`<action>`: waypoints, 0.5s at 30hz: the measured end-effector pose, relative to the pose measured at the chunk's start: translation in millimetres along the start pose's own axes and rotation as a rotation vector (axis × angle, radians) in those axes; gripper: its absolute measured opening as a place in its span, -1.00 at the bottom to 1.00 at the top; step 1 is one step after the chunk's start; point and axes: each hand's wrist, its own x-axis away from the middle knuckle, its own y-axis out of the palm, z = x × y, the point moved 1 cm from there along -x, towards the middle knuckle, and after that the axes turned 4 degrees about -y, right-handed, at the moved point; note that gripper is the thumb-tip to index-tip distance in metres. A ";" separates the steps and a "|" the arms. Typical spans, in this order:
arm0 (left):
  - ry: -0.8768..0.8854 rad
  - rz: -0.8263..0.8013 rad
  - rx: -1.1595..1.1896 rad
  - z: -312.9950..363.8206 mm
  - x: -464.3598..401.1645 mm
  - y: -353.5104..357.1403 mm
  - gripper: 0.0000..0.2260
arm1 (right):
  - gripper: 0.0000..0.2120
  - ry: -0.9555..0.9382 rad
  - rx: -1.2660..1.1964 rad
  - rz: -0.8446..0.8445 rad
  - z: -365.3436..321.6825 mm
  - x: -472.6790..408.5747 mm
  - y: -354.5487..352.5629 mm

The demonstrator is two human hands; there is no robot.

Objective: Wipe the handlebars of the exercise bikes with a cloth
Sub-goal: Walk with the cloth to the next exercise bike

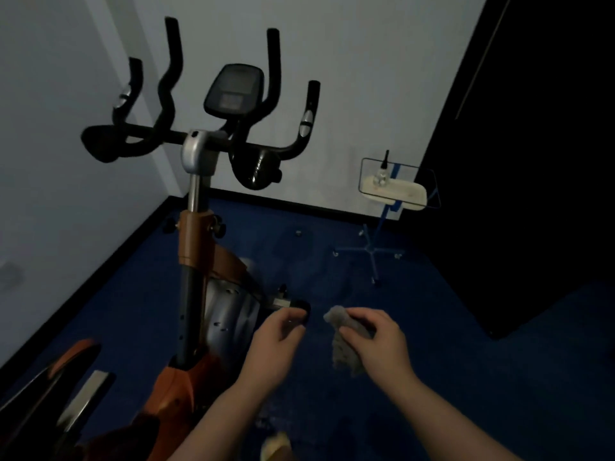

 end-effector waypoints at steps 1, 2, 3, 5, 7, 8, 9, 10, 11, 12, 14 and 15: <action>0.013 0.014 0.011 5.7 -10.7 -2.2 -0.80 | -0.77 -0.001 -0.022 -0.011 -5.8 -14.2 2.5; 0.030 0.024 0.024 11.4 -22.3 -4.4 -0.80 | -0.77 -0.001 -0.043 -0.022 -11.8 -29.1 5.2; 0.049 0.035 0.031 18.3 -35.3 -7.7 -0.80 | -0.76 -0.005 -0.063 -0.031 -19.1 -45.5 8.5; 0.095 0.067 0.038 34.6 -64.7 -19.0 -0.79 | -0.75 -0.033 -0.100 -0.030 -37.4 -80.7 17.2; 0.137 0.097 0.052 53.0 -95.1 -38.2 -0.78 | -0.76 -0.069 -0.132 -0.026 -59.5 -116.7 27.9; 0.154 0.111 0.052 60.6 -108.8 -50.1 -0.77 | -0.77 -0.084 -0.143 -0.031 -70.3 -133.1 34.4; 0.166 0.125 0.040 66.8 -120.8 -63.0 -0.77 | -0.77 -0.104 -0.154 -0.038 -81.2 -147.6 41.4; 0.181 0.143 0.031 72.5 -132.4 -76.1 -0.77 | -0.79 -0.130 -0.165 -0.038 -91.9 -161.2 48.2; 0.200 0.176 0.030 77.6 -144.8 -89.6 -0.77 | -0.79 -0.169 -0.168 -0.028 -102.6 -175.3 54.1; 0.222 0.228 0.039 82.6 -158.9 -102.6 -0.76 | -0.80 -0.215 -0.164 -0.012 -113.6 -190.6 58.9; 0.254 0.362 0.063 92.6 -185.6 -123.2 -0.76 | -0.79 -0.315 -0.135 0.021 -135.4 -221.9 65.9; 0.260 0.422 0.070 98.0 -196.2 -129.7 -0.76 | -0.78 -0.371 -0.100 0.033 -145.8 -237.1 68.2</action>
